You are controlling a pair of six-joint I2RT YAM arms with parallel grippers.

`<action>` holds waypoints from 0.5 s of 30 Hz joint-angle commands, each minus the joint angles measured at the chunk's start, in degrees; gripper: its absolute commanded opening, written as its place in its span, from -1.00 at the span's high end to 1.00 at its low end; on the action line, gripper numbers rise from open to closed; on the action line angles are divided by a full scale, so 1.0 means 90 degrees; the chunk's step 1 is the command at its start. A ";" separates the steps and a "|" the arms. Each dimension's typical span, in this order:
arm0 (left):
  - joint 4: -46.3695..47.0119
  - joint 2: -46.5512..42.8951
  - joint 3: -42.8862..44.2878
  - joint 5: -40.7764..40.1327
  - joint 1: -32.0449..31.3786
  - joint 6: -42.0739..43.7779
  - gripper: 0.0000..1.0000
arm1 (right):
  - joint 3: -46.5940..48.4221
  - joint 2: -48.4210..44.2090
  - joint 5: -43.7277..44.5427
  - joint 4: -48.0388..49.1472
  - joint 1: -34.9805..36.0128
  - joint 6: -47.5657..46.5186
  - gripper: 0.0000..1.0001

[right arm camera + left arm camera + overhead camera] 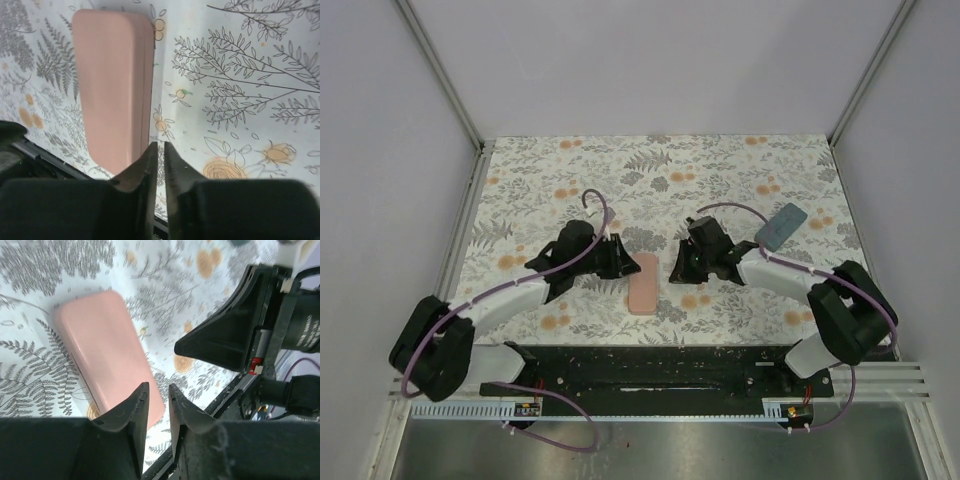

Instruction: Organize the sunglasses

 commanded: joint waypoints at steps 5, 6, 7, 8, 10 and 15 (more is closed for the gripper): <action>-0.2144 -0.2410 0.0491 -0.1790 -0.0038 0.0613 -0.70 | -0.0150 -0.2646 0.0880 -0.0602 0.0048 -0.0690 -0.87; -0.2349 -0.2809 0.0471 -0.2073 -0.0038 0.0565 -0.98 | -0.0150 -0.3026 0.1017 -0.0690 0.0048 -0.0739 -0.99; -0.2467 -0.3152 0.0442 -0.2260 -0.0048 0.0565 -0.98 | -0.0140 -0.3349 0.1115 -0.0826 0.0048 -0.0797 -0.99; -0.2623 -0.3522 0.0432 -0.2329 -0.0048 0.0574 -0.98 | -0.0121 -0.3671 0.1145 -0.0953 0.0048 -0.0866 -0.99; -0.2790 -0.4148 0.0364 -0.2661 -0.0038 0.0662 -0.98 | -0.0120 -0.4258 0.1573 -0.1216 0.0048 -0.0915 -0.99; -0.2869 -0.5487 -0.0133 -0.2934 -0.0058 0.0780 -0.98 | -0.0500 -0.5645 0.2384 -0.1559 0.0048 -0.1042 -0.99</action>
